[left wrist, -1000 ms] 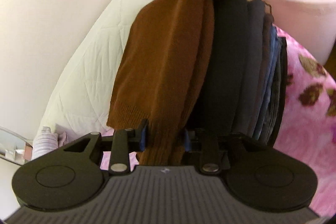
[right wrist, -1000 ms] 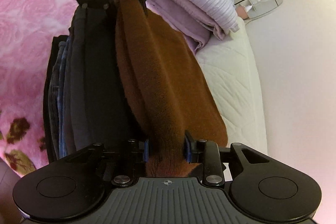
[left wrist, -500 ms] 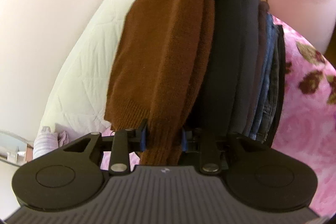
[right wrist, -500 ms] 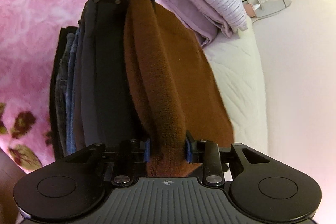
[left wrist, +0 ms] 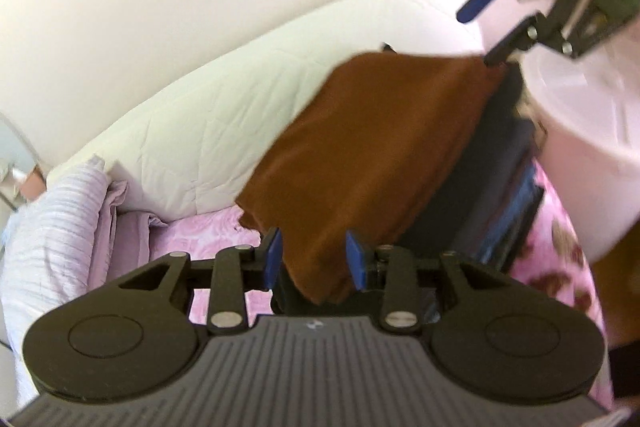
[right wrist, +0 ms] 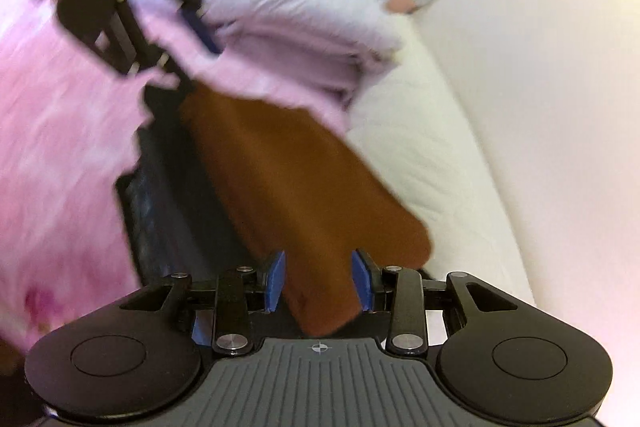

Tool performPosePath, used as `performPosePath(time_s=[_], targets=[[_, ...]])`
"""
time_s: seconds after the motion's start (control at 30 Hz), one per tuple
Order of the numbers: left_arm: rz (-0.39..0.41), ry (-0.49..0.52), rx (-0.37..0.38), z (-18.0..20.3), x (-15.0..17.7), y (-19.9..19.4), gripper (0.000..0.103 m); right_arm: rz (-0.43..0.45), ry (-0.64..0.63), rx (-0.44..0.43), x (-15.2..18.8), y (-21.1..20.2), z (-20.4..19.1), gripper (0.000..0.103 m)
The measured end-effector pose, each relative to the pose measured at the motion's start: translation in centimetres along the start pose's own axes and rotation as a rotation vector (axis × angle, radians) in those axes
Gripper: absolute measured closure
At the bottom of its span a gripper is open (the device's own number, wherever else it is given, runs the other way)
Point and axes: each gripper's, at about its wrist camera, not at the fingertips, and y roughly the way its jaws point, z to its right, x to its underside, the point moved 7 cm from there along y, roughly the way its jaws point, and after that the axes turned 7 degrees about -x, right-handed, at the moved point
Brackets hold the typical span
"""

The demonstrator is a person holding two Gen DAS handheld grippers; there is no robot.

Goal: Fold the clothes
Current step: 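Lower the vest onto the dark clothes stack and open both grippers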

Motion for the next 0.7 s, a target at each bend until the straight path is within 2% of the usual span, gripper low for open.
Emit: performPosePath(time_s=[0.07,0.17,0.23,0.37,0.5,0.7], targets=[[-0.028,-0.003,0.014,-0.1,0.2,1.5,0.072,0.0,0.077,-0.002,0.0,1.2,0.9,0.067],[-0.077,-0.003,0.054,0.4,0.8,3.9,0.072,-0.066,0.21,-0.065,1.5,3.8,2.2,0.067],[-0.092,-0.005,0.062,0.9,1.2,4.0,0.073,-0.072,0.268,-0.096,2.0,4.2,2.8,0.067],[-0.115,-0.03,0.058,0.6,1.3,4.3,0.074,-0.08,0.265,-0.119,2.1,4.3,2.9,0.067],[-0.137,-0.017,0.056,0.6,1.5,4.3,0.073,-0.093,0.399,-0.172,2.8,5.2,3.8,0.067],[-0.167,-0.039,0.036,0.6,1.3,4.7,0.074,-0.078,0.427,-0.192,2.7,4.5,4.7,0.067]])
